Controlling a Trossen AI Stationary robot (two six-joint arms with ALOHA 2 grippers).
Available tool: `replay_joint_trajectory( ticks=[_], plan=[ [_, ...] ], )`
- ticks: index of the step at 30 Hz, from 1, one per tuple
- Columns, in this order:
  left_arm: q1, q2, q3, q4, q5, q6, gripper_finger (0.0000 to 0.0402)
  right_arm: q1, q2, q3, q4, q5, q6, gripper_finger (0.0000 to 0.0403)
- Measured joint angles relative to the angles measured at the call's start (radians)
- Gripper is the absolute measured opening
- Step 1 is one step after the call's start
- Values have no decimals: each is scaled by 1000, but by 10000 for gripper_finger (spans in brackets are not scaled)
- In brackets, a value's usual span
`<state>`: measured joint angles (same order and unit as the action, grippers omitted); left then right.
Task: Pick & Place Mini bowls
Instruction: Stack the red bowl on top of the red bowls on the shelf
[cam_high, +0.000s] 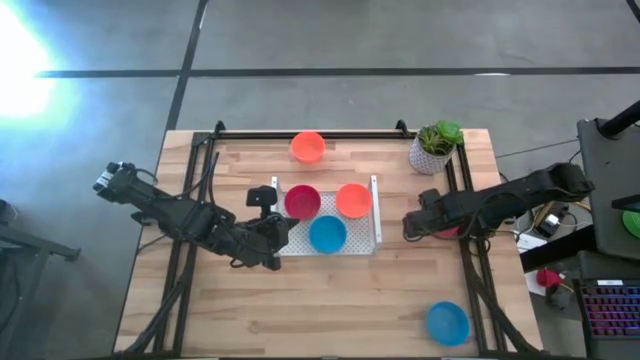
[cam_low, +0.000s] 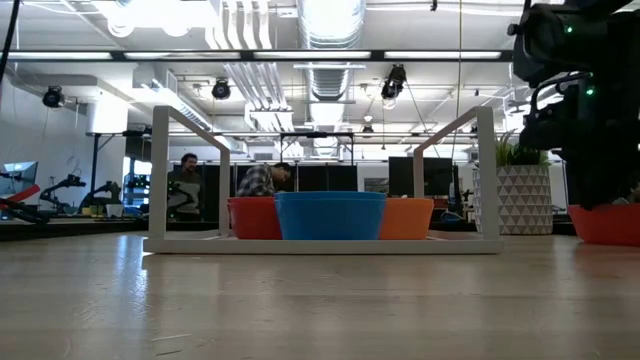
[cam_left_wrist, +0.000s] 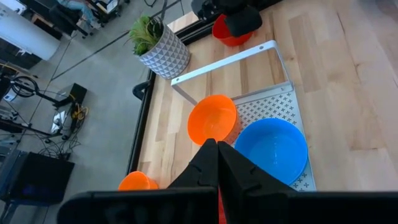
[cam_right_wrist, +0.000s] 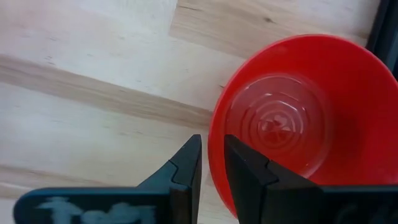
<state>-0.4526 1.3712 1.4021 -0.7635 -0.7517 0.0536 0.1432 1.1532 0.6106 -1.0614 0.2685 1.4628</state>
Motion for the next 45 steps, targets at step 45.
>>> replay_joint_trajectory(
  ticks=[45],
  plan=[
    [0,0,0,0,36,-4,0,71,250,483,-269,161,-739,8]
  ],
)
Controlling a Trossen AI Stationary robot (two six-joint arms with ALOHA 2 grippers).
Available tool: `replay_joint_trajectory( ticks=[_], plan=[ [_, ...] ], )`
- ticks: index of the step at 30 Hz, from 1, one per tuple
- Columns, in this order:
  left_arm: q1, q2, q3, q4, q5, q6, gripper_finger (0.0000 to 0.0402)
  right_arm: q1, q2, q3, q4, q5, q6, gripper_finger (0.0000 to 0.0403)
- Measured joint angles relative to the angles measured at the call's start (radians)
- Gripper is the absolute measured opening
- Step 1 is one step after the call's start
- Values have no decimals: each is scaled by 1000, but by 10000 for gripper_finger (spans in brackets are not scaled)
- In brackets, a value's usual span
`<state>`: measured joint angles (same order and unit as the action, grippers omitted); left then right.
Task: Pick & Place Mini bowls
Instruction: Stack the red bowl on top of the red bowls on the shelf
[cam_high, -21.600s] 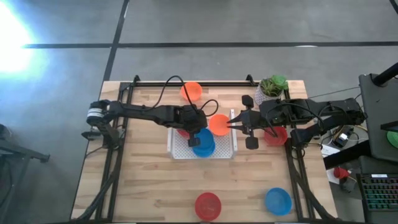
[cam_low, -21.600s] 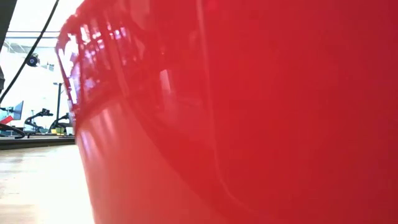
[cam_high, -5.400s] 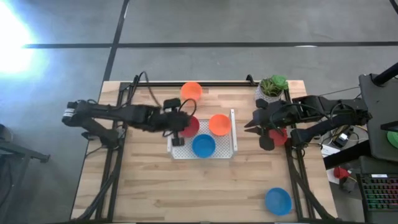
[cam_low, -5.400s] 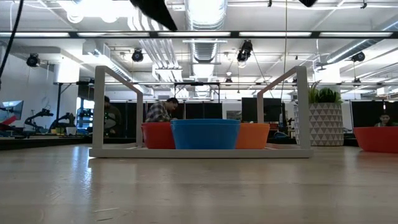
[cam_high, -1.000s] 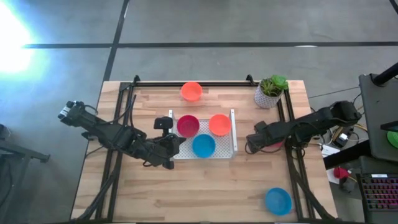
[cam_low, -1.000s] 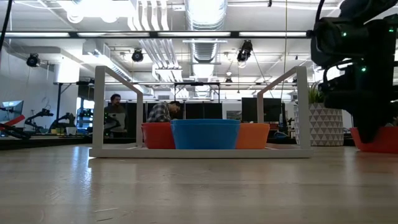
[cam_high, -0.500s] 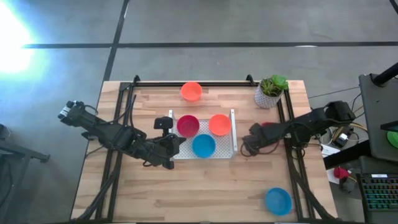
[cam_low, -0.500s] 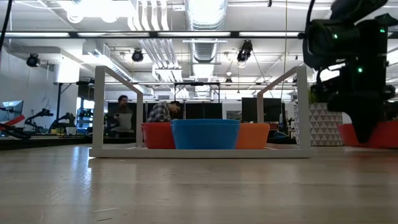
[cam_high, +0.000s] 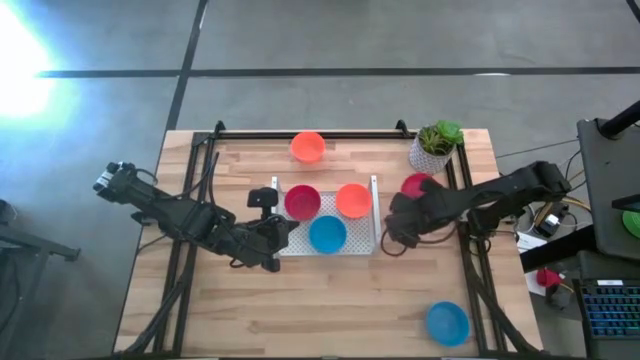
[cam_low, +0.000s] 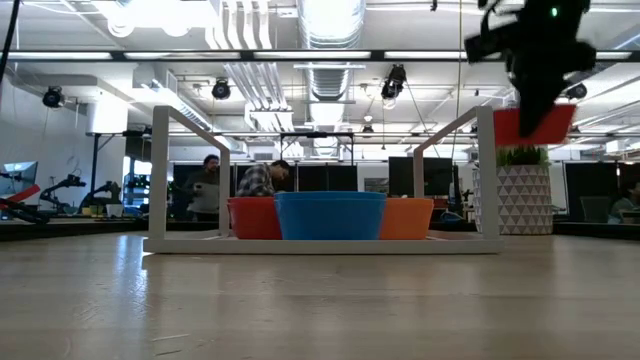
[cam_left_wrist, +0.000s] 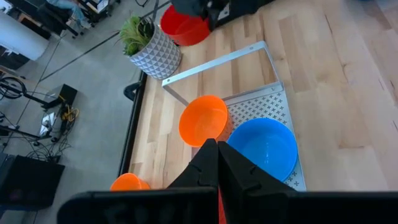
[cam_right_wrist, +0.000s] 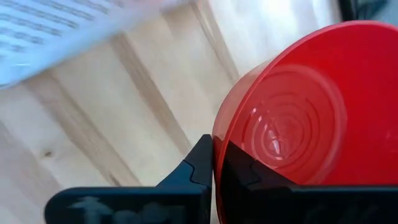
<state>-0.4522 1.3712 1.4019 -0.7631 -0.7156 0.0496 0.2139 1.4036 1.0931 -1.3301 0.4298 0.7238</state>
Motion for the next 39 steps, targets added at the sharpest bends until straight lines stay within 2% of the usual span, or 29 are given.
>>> replay_joint_trajectory(
  ticks=[7,11,14,18,25,35,39],
  plan=[
    [0,0,0,4,-73,2,0,9,6,170,1,46,-394,8],
    [5,0,0,13,-98,31,6,9,6,248,5,114,-556,8],
    [12,0,0,45,-122,33,24,9,6,283,22,159,-653,8],
    [24,0,0,106,-176,34,62,8,6,301,57,195,-765,8],
    [83,0,0,339,-177,32,115,8,6,293,143,309,-989,8],
    [215,10,0,583,-160,-39,126,8,7,290,221,416,-1213,8],
    [248,45,0,634,-131,-8,126,9,7,288,263,439,-1297,8]
  ],
)
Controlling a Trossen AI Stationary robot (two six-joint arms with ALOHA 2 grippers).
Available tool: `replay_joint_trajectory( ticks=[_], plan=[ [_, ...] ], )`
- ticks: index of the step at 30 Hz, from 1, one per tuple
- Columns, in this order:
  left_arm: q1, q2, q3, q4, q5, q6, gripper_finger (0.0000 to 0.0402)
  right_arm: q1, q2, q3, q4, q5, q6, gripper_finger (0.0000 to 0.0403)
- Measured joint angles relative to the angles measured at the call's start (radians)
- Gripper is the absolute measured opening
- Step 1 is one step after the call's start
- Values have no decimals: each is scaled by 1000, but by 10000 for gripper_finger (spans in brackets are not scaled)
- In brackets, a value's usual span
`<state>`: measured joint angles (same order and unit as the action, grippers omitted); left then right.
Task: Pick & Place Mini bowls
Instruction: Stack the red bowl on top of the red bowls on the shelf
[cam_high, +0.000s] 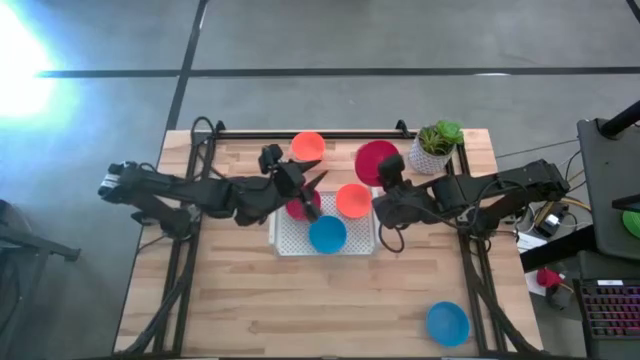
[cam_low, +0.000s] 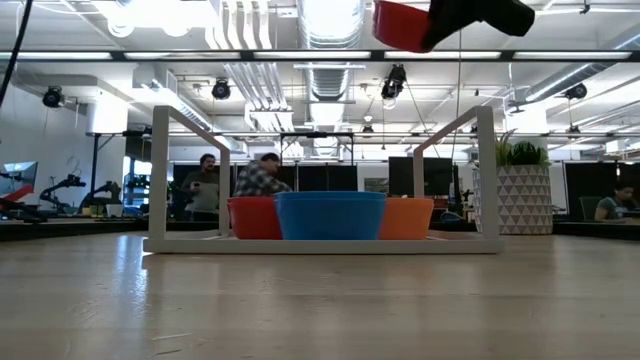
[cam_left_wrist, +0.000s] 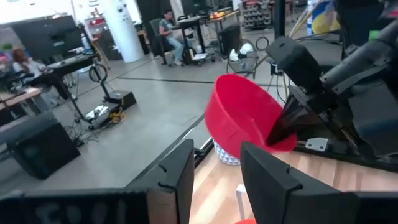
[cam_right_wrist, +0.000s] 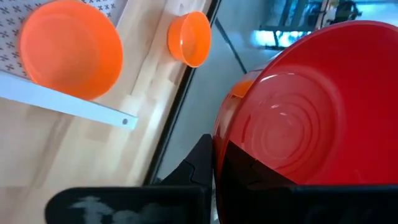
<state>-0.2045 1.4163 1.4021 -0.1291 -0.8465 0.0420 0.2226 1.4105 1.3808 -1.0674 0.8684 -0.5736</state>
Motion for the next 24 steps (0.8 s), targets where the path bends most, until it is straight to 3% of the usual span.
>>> replay_joint_trajectory(
  ticks=[14,24],
  plan=[
    [36,151,9,295,19,151,126,-1,0,-1,47,26,-67,8],
    [90,242,91,305,19,143,126,0,0,-3,55,26,-67,8]
  ],
)
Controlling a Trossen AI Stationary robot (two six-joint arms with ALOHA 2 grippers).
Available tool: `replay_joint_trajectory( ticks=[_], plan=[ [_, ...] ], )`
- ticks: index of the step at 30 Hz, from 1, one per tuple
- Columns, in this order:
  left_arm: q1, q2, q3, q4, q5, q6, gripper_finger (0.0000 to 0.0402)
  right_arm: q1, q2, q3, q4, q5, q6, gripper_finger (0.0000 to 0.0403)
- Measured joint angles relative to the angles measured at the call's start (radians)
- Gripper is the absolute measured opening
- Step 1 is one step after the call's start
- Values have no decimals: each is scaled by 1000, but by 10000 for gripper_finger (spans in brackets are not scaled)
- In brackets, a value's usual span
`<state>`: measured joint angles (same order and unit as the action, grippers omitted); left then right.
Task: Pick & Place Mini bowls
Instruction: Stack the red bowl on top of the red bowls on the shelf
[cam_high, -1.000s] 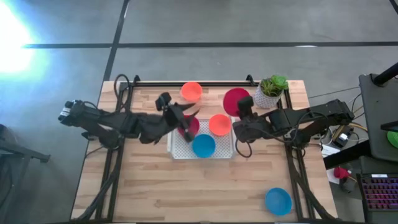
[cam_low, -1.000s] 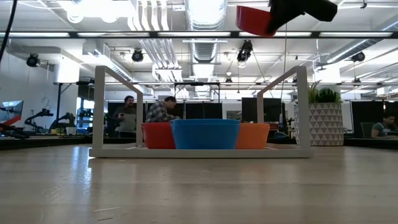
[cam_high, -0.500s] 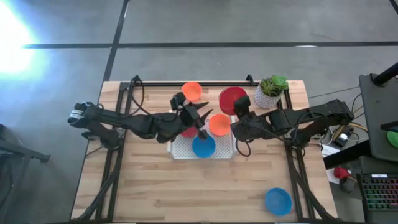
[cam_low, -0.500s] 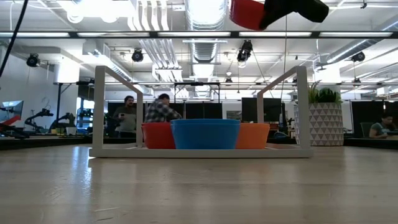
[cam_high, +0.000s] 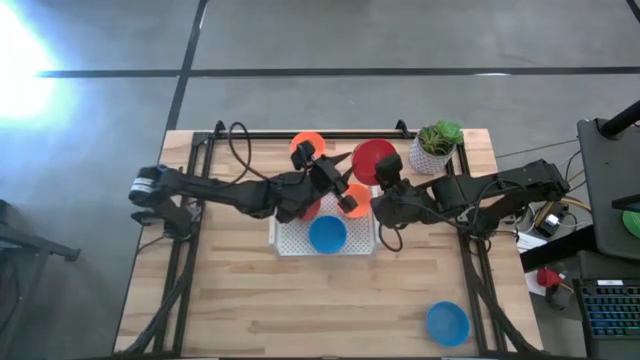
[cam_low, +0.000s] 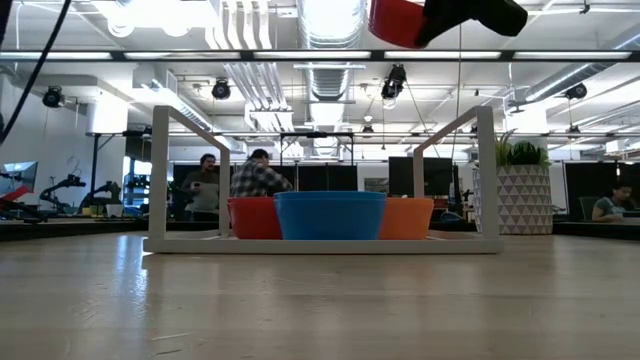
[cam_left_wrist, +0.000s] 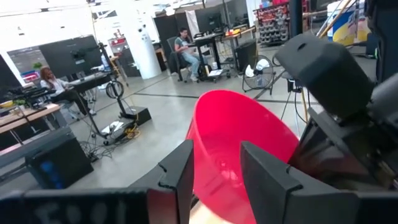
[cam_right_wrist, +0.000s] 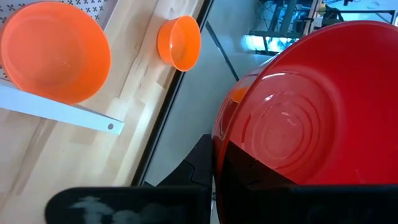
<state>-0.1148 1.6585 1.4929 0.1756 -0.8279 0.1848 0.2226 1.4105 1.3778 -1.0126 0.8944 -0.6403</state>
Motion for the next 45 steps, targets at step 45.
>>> replay_joint_trajectory(
  ticks=[45],
  plan=[
    [112,60,44,-105,50,-99,40,-1,1,-2,5,-5,-44,8]
  ],
)
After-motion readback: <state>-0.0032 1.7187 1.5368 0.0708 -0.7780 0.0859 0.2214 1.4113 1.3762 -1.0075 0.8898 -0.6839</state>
